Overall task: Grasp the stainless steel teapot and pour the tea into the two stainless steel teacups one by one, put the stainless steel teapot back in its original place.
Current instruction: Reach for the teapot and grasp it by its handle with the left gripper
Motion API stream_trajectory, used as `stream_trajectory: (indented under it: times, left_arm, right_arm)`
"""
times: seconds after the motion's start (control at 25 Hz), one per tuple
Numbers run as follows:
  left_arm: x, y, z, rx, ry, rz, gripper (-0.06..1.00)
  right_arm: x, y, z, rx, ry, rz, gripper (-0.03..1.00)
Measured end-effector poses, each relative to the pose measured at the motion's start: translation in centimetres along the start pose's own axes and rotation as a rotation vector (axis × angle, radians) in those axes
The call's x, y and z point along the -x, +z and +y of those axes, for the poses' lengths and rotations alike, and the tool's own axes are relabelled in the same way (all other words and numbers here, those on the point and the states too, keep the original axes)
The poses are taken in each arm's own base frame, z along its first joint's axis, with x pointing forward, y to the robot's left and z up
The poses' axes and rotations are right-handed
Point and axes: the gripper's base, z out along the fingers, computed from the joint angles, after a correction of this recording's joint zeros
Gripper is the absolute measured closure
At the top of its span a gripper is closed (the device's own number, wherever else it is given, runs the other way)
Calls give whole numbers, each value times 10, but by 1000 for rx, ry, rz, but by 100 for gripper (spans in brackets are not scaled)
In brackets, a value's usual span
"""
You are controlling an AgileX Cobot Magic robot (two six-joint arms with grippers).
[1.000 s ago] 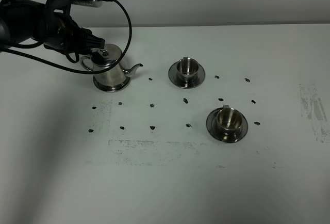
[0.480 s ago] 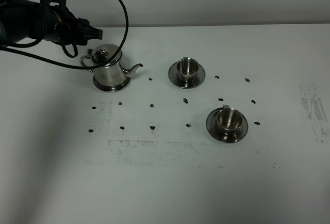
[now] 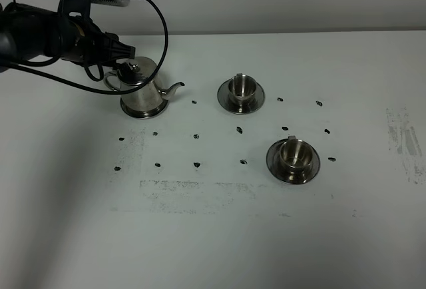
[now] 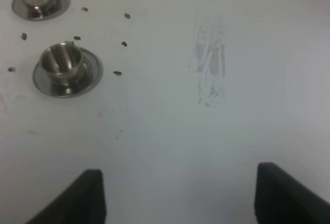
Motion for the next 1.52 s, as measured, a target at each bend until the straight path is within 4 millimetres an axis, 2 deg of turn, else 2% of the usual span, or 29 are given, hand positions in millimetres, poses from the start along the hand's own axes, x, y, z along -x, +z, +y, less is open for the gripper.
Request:
stream_trajectory:
  times: [0.76, 1.52]
  left_arm:
    - [-13, -1, 2, 12, 25, 146, 46]
    - [-23, -13, 4, 23, 21, 296, 46]
  right_arm:
    - [0, 0, 0, 0, 0, 0, 38]
    - [0, 0, 0, 0, 0, 0, 38]
